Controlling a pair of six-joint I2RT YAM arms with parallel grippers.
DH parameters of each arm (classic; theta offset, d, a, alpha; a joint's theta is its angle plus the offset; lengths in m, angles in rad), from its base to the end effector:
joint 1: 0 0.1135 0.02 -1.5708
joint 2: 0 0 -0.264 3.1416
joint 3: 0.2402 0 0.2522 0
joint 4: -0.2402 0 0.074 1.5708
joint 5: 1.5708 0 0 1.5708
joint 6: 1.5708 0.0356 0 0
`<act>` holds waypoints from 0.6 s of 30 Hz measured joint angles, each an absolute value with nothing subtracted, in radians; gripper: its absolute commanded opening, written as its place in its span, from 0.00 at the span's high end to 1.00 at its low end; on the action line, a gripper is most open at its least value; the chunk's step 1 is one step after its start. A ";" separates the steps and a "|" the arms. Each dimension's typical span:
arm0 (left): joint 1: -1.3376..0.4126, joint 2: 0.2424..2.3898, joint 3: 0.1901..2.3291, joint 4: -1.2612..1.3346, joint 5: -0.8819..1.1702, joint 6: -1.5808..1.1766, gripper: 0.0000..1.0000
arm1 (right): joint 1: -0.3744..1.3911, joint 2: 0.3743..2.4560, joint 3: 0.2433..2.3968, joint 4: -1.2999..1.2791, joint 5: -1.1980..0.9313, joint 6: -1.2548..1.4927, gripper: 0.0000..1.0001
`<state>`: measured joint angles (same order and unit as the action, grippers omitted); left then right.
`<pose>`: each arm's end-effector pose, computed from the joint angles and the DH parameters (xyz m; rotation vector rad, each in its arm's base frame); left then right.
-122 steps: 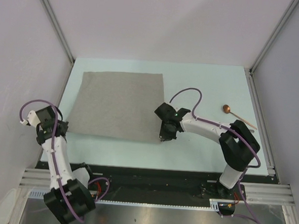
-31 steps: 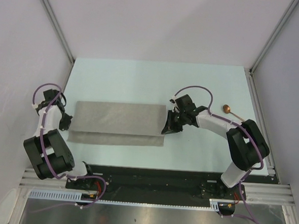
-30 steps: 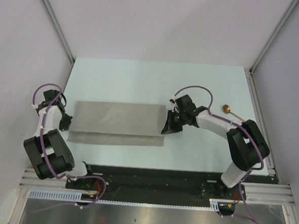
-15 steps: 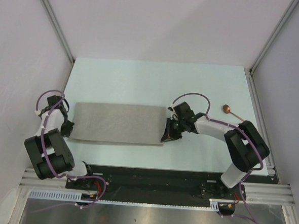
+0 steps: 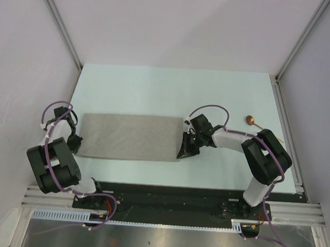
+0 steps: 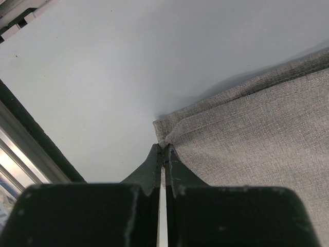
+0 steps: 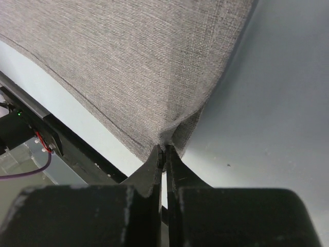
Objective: Fold the napkin into a case and place the utensils inside
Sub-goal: Fold and flatten the napkin at the center of the board.
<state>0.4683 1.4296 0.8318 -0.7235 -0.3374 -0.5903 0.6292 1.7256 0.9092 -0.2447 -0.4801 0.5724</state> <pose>0.2139 0.1214 0.1823 -1.4852 2.4189 0.4607 0.2520 0.2038 0.1448 -0.2603 2.8187 0.9864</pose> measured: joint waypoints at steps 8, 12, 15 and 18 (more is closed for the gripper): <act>0.468 1.449 0.830 -0.723 -0.345 -0.591 1.00 | 0.627 1.759 0.904 -0.220 -0.488 0.574 1.00; 0.468 1.456 0.830 -0.723 -0.349 -0.591 1.00 | 0.624 1.766 0.904 -0.210 -0.498 0.575 1.00; 0.468 1.461 0.830 -0.723 -0.356 -0.591 1.00 | 0.619 1.771 0.904 -0.207 -0.508 0.577 1.00; 0.468 1.461 0.830 -0.724 -0.357 -0.593 1.00 | 0.613 1.774 0.904 -0.205 -0.517 0.577 1.00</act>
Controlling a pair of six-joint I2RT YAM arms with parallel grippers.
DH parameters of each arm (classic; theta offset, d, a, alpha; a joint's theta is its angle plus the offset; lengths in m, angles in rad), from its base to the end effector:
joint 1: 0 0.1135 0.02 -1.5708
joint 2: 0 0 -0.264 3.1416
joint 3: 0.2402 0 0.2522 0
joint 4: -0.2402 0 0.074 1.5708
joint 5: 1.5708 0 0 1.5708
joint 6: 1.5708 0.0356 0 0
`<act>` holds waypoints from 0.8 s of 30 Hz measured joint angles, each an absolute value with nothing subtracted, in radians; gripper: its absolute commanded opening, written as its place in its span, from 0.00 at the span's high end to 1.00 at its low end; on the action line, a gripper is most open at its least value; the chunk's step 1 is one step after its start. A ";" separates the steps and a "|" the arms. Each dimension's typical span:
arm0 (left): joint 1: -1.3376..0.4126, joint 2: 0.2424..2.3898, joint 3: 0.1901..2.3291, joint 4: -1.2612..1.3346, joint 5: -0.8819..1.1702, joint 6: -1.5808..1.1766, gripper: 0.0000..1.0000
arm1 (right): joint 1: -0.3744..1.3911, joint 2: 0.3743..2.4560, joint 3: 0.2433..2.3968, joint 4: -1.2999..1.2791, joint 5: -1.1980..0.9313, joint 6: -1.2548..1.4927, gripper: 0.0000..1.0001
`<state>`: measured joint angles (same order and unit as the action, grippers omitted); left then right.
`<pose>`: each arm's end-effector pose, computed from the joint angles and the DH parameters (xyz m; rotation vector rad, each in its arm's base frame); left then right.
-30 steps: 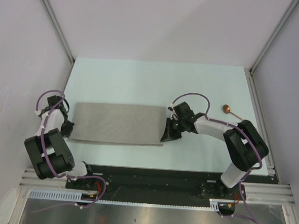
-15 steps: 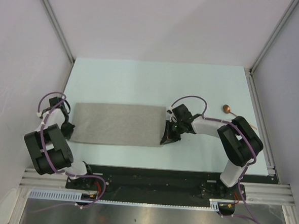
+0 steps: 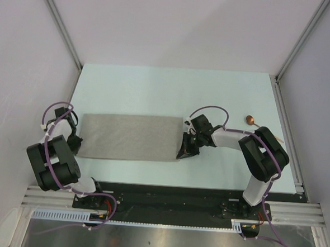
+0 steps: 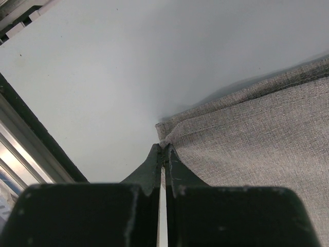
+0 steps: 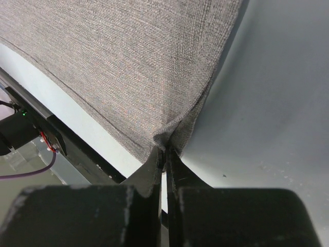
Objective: Fold the napkin into a case and place the utensils inside
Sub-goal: Fold and flatten the napkin at the center of the board.
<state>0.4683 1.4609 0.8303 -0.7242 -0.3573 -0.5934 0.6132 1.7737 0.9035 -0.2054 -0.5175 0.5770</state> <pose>0.2150 0.1227 0.1751 -1.4983 2.4414 0.4967 0.2572 0.2025 0.1312 -0.2415 2.8380 1.0256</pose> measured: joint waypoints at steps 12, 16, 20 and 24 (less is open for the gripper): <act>0.470 1.460 0.828 -0.748 -0.390 -0.624 1.00 | 0.602 1.786 0.904 -0.199 -0.543 0.588 1.00; 0.472 1.463 0.823 -0.748 -0.393 -0.629 1.00 | 0.602 1.791 0.904 -0.191 -0.548 0.598 1.00; 0.478 1.470 0.823 -0.747 -0.400 -0.630 1.00 | 0.602 1.803 0.904 -0.170 -0.558 0.607 1.00; 0.492 1.478 0.823 -0.743 -0.400 -0.630 1.00 | 0.603 1.808 0.905 -0.164 -0.566 0.614 1.00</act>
<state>0.4915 1.4776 0.8227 -0.7429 -0.4004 -0.6304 0.6033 1.8076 0.9047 -0.1638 -0.5655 0.6140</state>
